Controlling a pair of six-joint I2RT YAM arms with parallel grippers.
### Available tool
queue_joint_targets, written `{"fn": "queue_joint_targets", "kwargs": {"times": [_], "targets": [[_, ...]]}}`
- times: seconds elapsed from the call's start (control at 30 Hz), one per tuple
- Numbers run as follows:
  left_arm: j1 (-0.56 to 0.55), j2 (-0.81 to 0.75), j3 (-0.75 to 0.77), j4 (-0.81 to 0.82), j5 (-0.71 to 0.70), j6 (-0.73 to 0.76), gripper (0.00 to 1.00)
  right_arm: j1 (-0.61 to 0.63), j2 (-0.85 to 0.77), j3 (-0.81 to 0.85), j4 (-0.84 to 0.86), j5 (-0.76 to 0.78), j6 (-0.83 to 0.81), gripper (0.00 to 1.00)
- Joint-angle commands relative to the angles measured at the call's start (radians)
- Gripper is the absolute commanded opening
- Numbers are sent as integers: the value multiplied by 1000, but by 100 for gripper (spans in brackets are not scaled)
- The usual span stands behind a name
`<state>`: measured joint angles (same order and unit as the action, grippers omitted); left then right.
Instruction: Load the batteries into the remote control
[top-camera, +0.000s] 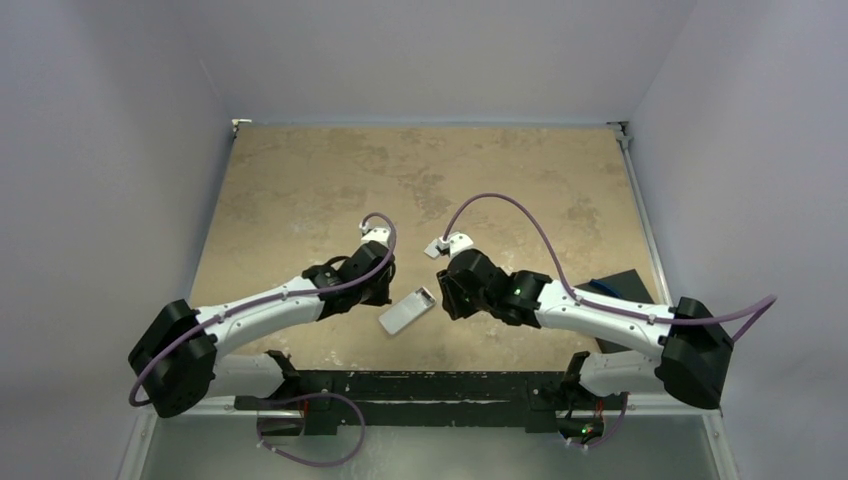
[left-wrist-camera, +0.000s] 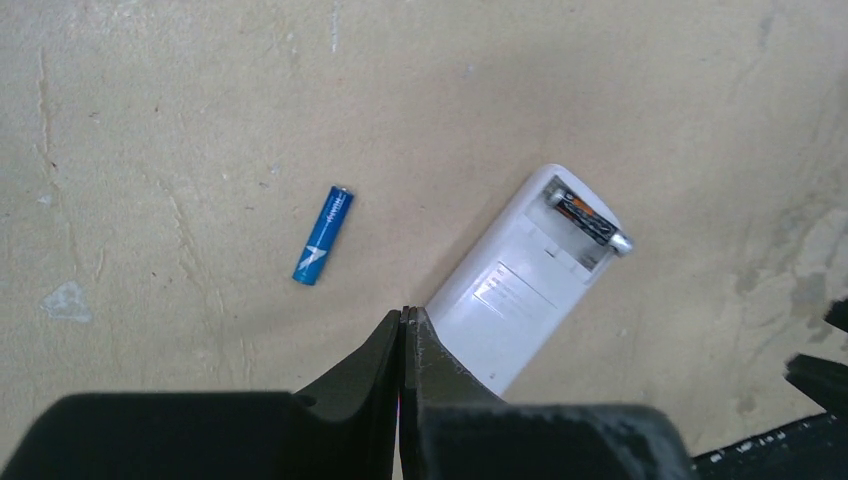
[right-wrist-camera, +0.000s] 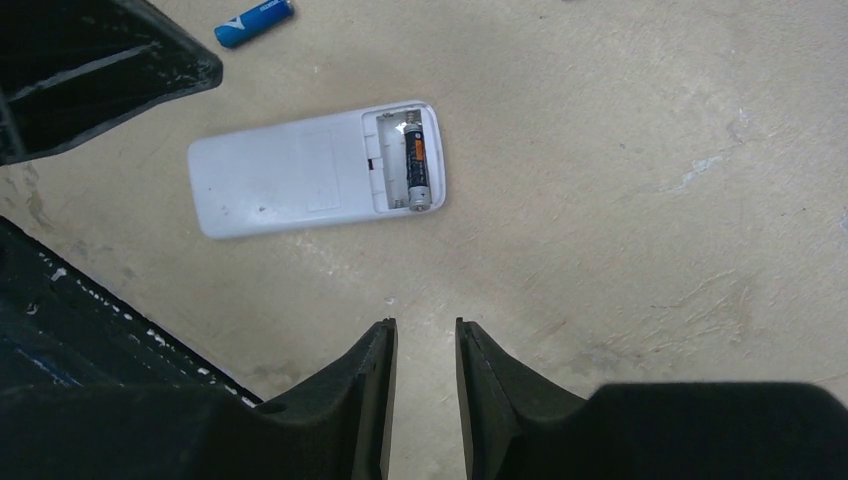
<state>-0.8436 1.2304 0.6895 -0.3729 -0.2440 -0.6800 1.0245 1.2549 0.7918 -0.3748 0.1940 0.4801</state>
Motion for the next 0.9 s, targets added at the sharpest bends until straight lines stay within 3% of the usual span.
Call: {"fn": "queue_joint_targets", "kwargs": {"times": [0.0,0.27,0.87], "targets": [[35,42,-32,89,-17,-14,0,-3,-44,-17,50,-22,29,35],[48,127,-70,171,30,-25,0,-3,-39,-28,75,-29,39,34],[46,195,-93,190,95,-28,0,-3,7,-36,129,19,220,35]]}}
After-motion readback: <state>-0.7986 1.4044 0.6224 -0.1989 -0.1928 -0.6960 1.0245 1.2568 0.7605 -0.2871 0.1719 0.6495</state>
